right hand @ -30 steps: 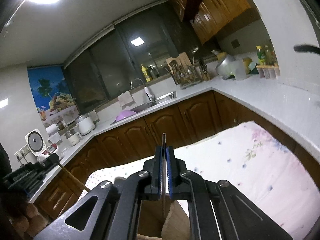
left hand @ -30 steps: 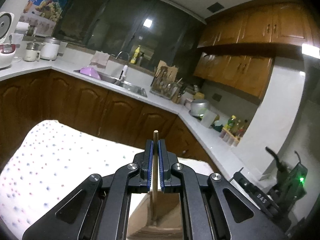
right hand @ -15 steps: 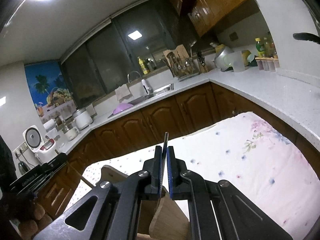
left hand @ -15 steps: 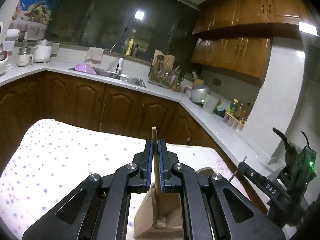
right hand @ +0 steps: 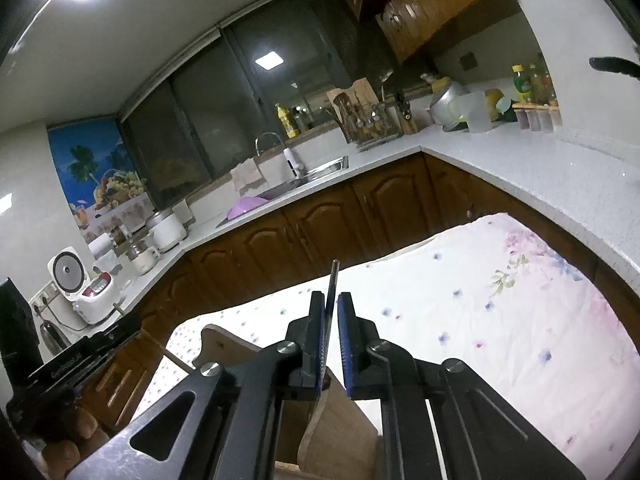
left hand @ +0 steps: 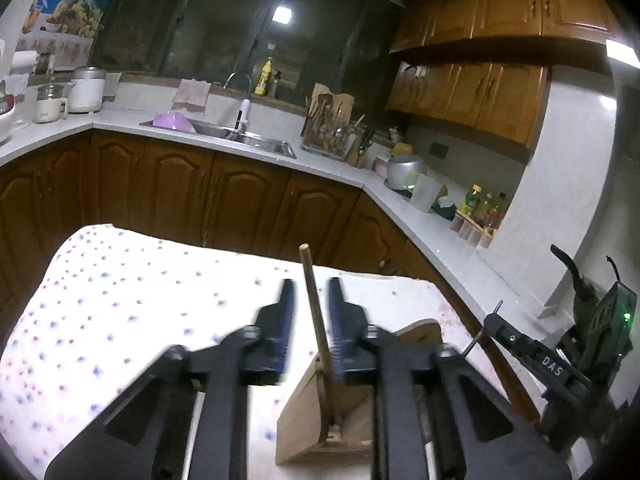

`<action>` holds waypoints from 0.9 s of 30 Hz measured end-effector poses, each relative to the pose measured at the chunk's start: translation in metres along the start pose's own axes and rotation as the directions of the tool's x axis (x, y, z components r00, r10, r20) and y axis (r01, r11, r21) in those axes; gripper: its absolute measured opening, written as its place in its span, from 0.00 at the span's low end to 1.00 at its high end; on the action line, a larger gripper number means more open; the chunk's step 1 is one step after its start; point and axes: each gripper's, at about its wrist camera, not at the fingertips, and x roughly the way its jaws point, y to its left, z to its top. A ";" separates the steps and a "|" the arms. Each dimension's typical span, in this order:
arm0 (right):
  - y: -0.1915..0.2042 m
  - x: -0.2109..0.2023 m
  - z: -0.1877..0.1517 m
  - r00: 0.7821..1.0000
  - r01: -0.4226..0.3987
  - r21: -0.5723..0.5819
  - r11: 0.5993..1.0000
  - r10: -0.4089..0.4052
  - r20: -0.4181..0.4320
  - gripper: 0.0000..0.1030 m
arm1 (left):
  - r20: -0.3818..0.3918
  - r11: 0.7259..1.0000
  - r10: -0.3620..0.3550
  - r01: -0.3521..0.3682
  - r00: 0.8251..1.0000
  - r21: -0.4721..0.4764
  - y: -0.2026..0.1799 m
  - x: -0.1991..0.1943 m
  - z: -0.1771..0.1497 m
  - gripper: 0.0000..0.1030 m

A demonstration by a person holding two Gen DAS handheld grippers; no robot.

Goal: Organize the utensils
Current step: 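Lower the wooden chopstick into the holder and open the left tool while the right releases its steel chopstick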

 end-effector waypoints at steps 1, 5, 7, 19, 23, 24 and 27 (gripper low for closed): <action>-0.001 0.000 0.000 1.000 -0.003 0.004 1.000 0.003 -0.006 0.12 | 0.000 1.000 0.001 -0.001 1.000 -0.001 0.001 -0.001 0.000 0.36; -0.003 -0.007 -0.001 1.000 -0.023 0.020 1.000 0.023 -0.010 0.50 | 0.000 1.000 -0.001 0.001 1.000 0.000 0.006 -0.012 -0.003 0.55; -0.003 -0.015 -0.002 1.000 -0.031 0.022 0.999 0.031 -0.002 0.61 | -0.002 1.000 0.014 -0.014 1.000 0.000 0.009 -0.020 -0.005 0.70; 0.009 -0.075 -0.026 0.997 -0.074 0.004 0.997 0.074 -0.022 0.95 | -0.061 0.997 0.076 -0.076 0.995 -0.009 0.033 -0.081 -0.035 0.93; 0.014 -0.096 -0.039 0.996 -0.076 -0.015 0.997 0.075 -0.040 0.95 | -0.096 0.996 0.089 -0.089 0.991 -0.001 0.040 -0.102 -0.054 0.93; 0.015 -0.101 -0.042 0.996 -0.073 -0.019 0.997 0.072 -0.045 0.95 | -0.107 0.996 0.092 -0.093 0.990 0.004 0.041 -0.107 -0.058 0.93; 0.017 -0.119 -0.055 0.995 -0.078 -0.025 0.997 0.077 -0.062 0.95 | -0.124 0.995 0.097 -0.096 0.988 0.014 0.044 -0.122 -0.071 0.93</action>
